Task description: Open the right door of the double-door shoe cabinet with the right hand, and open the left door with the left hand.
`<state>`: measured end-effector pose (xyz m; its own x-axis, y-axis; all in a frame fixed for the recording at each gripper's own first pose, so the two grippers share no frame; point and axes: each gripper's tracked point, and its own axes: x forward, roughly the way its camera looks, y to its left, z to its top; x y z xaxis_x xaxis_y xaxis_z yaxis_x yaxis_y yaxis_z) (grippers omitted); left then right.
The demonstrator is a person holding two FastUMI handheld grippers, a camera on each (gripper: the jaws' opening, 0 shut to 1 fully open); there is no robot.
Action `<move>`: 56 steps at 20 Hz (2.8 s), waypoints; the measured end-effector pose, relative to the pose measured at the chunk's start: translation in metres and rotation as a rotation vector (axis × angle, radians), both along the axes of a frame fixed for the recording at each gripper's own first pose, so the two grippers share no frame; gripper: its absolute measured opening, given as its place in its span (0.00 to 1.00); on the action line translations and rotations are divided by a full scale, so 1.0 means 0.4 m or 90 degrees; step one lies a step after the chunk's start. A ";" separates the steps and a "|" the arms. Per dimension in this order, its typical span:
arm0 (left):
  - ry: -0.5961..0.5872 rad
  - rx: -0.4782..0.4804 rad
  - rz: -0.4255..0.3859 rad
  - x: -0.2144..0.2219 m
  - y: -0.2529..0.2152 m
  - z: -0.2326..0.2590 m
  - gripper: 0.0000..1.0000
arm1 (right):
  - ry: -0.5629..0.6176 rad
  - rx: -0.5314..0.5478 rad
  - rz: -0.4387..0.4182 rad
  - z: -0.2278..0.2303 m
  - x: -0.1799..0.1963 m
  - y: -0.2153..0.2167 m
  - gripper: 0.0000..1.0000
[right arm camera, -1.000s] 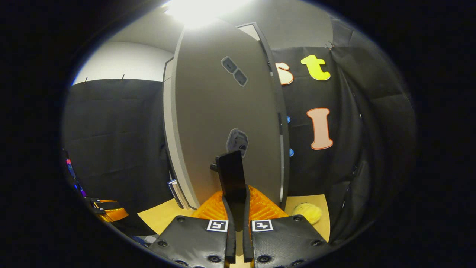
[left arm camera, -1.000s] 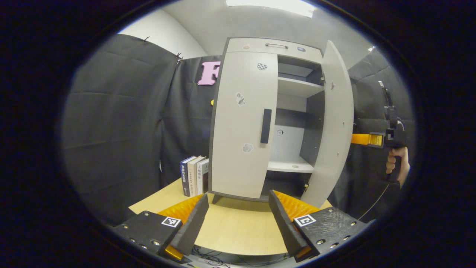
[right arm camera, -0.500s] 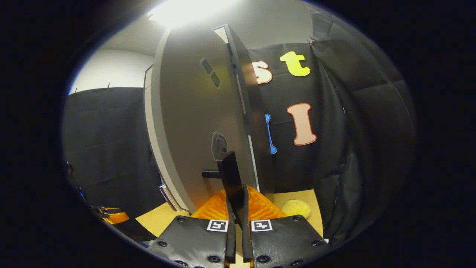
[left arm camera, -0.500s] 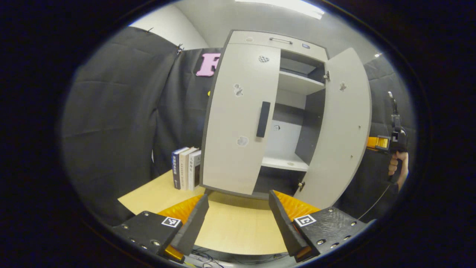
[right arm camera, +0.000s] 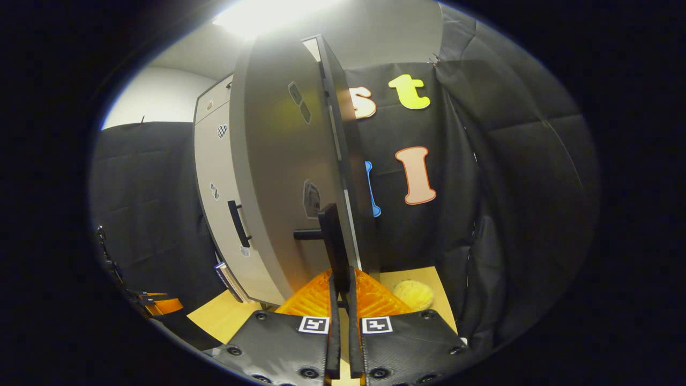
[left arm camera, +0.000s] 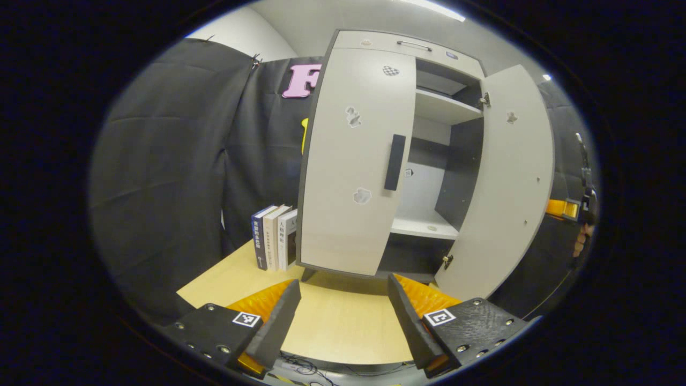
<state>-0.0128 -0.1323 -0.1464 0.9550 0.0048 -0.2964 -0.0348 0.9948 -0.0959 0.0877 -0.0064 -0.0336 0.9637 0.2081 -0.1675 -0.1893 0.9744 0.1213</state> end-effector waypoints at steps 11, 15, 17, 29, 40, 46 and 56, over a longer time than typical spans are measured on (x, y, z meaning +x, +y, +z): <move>-0.084 -0.012 -0.130 0.259 0.092 0.116 0.94 | -0.025 -0.007 -0.192 0.015 -0.158 -0.081 0.02; -0.124 -0.037 -0.210 0.364 0.031 0.163 0.94 | -0.006 -0.033 -0.291 0.012 -0.272 -0.137 0.02; -0.145 -0.036 -0.239 0.419 -0.007 0.187 0.94 | -0.018 -0.049 -0.330 0.039 -0.307 -0.155 0.00; -0.232 -0.021 -0.238 0.652 -0.193 0.334 0.93 | -0.064 -0.045 -0.412 0.050 -0.193 -0.326 0.00; -0.216 0.046 -0.154 0.770 -0.275 0.311 0.71 | -0.048 -0.018 -0.363 0.010 0.039 -0.439 0.03; -0.219 -0.005 -0.110 0.794 -0.267 0.323 0.51 | -0.012 -0.033 -0.306 -0.038 0.121 -0.437 0.46; -0.197 0.061 -0.099 0.791 -0.273 0.305 0.14 | 0.001 -0.015 -0.280 -0.063 0.212 -0.439 0.98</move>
